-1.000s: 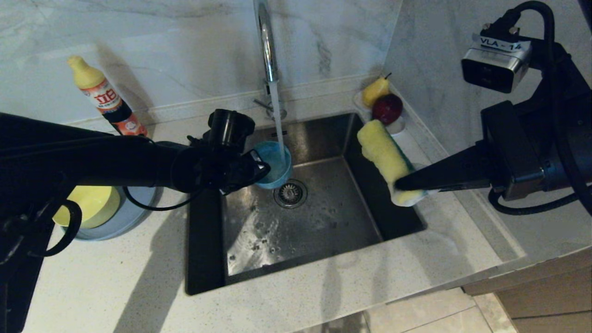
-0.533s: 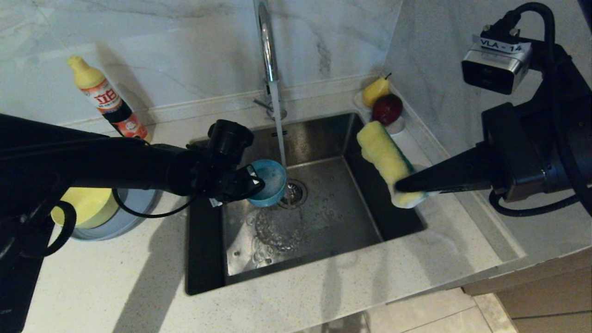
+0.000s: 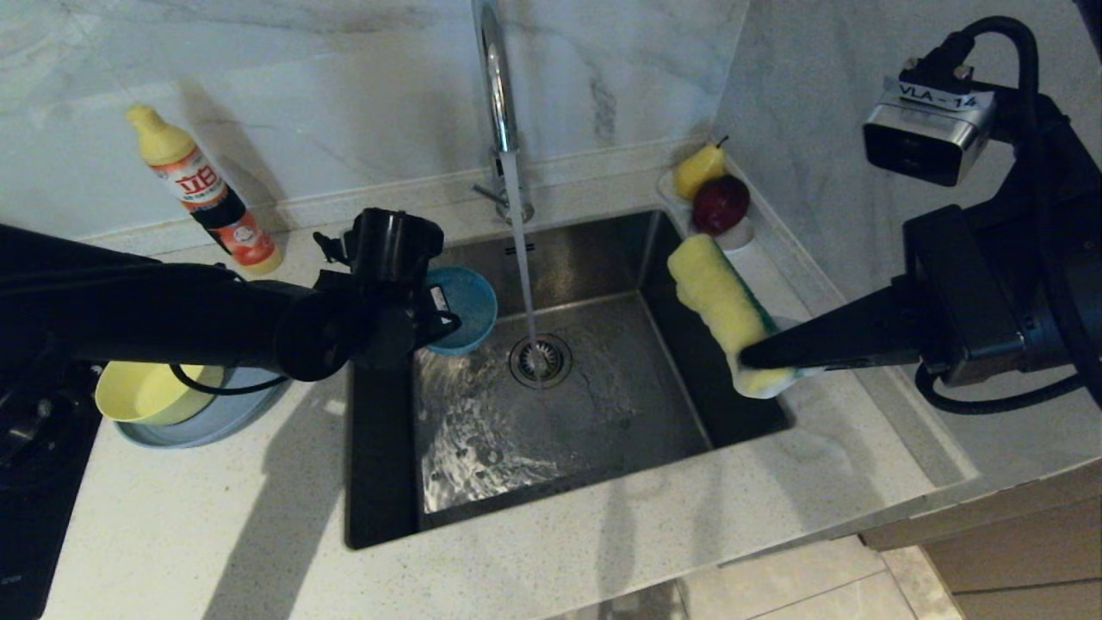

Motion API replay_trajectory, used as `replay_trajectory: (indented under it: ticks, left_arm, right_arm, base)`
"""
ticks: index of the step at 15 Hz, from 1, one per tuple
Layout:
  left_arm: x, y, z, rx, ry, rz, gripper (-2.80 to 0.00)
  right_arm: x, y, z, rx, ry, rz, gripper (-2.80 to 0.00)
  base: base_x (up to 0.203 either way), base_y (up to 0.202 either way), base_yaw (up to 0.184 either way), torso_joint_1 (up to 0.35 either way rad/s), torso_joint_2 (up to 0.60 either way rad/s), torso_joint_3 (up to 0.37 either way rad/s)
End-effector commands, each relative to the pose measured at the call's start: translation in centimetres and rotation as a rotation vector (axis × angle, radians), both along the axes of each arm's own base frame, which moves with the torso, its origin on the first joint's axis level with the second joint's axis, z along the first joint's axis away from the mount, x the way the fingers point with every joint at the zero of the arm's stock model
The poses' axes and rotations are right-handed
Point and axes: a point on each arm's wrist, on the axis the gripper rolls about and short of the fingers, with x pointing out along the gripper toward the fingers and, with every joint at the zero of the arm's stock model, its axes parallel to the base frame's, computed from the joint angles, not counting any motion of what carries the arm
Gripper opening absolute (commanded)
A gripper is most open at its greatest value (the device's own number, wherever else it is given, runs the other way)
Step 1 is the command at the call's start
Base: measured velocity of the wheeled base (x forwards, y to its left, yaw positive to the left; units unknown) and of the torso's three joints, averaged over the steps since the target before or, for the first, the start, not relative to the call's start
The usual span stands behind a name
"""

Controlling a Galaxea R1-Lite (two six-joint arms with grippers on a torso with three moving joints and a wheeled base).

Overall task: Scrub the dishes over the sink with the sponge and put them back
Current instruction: Rinse the bowl

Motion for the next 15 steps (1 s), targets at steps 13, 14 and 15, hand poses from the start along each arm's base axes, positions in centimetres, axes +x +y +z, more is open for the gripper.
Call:
replay_trajectory:
  ticks: [13, 14, 15]
  left_arm:
    - [-4.1, 1.7, 0.7, 0.611, -0.561, -0.019, -2.80]
    - [-4.3, 1.7, 0.4, 0.617, -0.571, -0.034, -2.80]
    - [-4.4, 1.7, 0.0, 0.633, -0.562, -0.058, -2.80]
  right_arm:
    - [0.5, 0.4, -0.4, 0.001, 0.002, 0.002, -2.80]
    - [0.7, 0.6, -0.5, 0.003, 0.000, 0.002, -2.80]
    - [0.8, 0.7, -0.6, 0.003, 0.000, 0.002, -2.80]
  base:
    - [0.000, 0.000, 0.000, 0.000, 0.00, 0.000]
    - [0.000, 0.000, 0.000, 0.000, 0.00, 0.000]
    - [0.000, 0.000, 0.000, 0.000, 0.00, 0.000]
